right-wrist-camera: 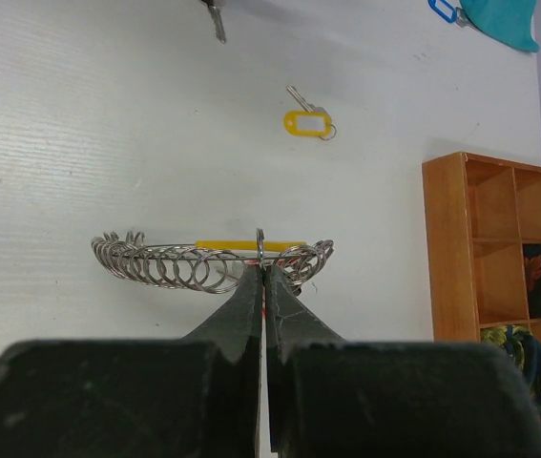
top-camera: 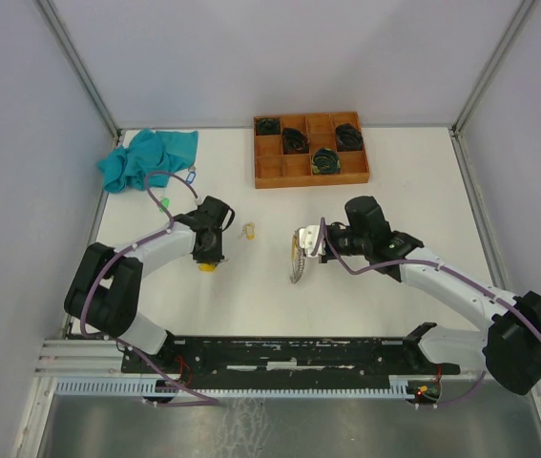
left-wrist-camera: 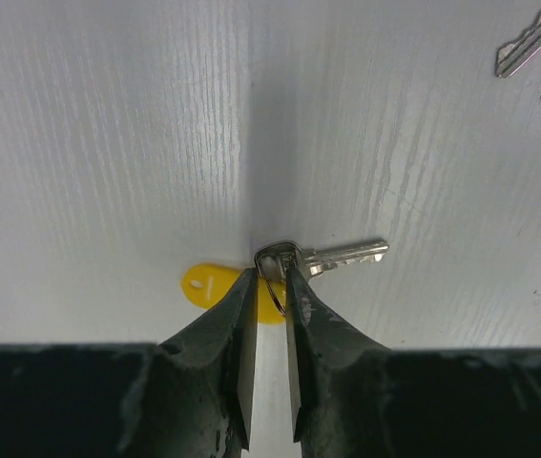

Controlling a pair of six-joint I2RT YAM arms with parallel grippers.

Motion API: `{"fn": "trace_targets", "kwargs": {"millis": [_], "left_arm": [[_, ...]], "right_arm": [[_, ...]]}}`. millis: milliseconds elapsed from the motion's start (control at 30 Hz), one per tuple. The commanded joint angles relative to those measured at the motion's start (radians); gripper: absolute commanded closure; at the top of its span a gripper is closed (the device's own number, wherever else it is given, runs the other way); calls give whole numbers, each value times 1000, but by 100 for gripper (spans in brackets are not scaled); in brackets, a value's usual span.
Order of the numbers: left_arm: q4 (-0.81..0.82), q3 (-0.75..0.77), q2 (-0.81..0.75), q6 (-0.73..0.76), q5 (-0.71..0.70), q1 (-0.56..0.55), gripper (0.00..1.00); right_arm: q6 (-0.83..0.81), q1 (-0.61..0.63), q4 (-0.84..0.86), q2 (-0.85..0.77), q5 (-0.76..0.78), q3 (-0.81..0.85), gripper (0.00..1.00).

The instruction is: Put the keys on the keyring

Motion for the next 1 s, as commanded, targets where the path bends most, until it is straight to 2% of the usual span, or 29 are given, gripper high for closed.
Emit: {"fn": "trace_targets", "kwargs": {"millis": [0,233,400,567,633,833,967], "left_arm": [[13,10,-10,-43,-1,1,78],[26,7,-73,-21,34,0,97],[110,-12,-136,0,108,-6,97],[237,-40,-168,16,127,-75,97],[319,-68,-191,31,93,-125,97],[719,-243,-309,125,2,-230,97],[989,-360,-317,161,-20,-267,97]], "right_arm": [[3,4,54,-31,0,1,99],[0,4,44,-43,5,1,99],[-3,4,36,-54,13,1,99],[-3,4,34,-59,13,0,99],[-3,4,35,-62,12,-2,99],[-3,4,34,-65,25,-6,99],[-4,4,35,-62,35,-5,99]]}}
